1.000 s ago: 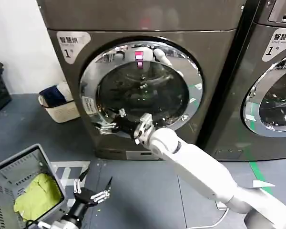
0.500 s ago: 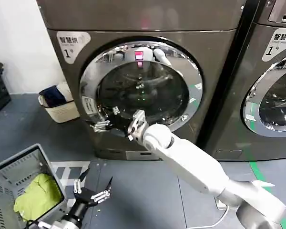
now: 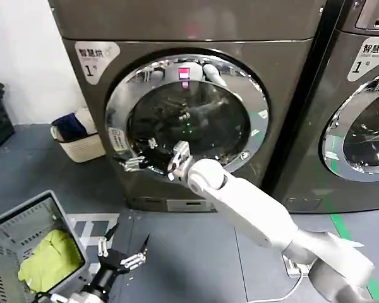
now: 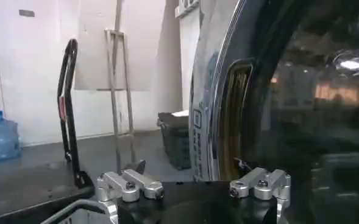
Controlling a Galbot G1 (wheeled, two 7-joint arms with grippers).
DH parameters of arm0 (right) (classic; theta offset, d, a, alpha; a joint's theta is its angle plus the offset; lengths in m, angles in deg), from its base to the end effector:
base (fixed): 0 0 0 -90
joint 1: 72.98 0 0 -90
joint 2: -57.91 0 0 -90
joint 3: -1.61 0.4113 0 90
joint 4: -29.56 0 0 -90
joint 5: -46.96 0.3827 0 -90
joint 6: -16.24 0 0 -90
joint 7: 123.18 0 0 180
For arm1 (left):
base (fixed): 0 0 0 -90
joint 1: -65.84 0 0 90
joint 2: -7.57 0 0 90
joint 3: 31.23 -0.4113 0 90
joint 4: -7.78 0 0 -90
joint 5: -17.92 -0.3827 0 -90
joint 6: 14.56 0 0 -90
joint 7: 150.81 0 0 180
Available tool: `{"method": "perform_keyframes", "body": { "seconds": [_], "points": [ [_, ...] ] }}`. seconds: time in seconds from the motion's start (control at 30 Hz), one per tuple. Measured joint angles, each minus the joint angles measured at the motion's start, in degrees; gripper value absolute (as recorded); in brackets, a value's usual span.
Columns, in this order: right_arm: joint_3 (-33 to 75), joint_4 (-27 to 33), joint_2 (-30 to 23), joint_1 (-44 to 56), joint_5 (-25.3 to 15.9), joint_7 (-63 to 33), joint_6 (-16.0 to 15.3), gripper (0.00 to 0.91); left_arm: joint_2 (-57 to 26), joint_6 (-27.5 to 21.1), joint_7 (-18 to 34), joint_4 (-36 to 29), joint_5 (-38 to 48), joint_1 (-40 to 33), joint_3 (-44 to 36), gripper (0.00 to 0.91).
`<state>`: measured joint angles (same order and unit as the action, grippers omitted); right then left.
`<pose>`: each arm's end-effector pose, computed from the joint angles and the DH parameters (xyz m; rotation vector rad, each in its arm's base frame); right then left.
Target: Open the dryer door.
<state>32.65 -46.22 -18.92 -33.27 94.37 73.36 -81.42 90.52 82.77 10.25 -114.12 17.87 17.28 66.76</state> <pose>0.5564 0.1944 -0.2135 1.6940 -2.6211 0.0155 0.1075 0.0705 -0.3643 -0.4647 -3.0343 -0.2728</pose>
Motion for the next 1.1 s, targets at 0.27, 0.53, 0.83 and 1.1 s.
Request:
{"method": "perform_keyframes", "body": {
  "seconds": [0.27, 0.53, 0.83, 1.1],
  "points": [
    [-0.47, 2.08, -1.24, -0.64, -0.08, 2.01, 0.06, 0.907, 0.0, 0.03, 0.0, -0.01, 0.09, -0.06, 0.04, 0.907],
    [-1.18, 3.26, -2.03, -1.36, -0.25, 5.48, -0.32, 0.907, 0.0, 0.03, 0.0, 0.0, 0.26, -0.07, 0.14, 0.907],
    [-1.35, 2.15, -1.31, -1.37, -0.3, 8.75, -0.72, 0.907, 0.0, 0.0, 0.0, -0.11, 0.47, -0.07, 0.41, 0.907],
    [-1.81, -0.77, 0.98, -0.78, 0.78, 11.77, -1.13, 0.907, 0.0, -0.21, 0.0, -0.2, 0.88, -0.26, 0.76, 0.907]
  ]
}}
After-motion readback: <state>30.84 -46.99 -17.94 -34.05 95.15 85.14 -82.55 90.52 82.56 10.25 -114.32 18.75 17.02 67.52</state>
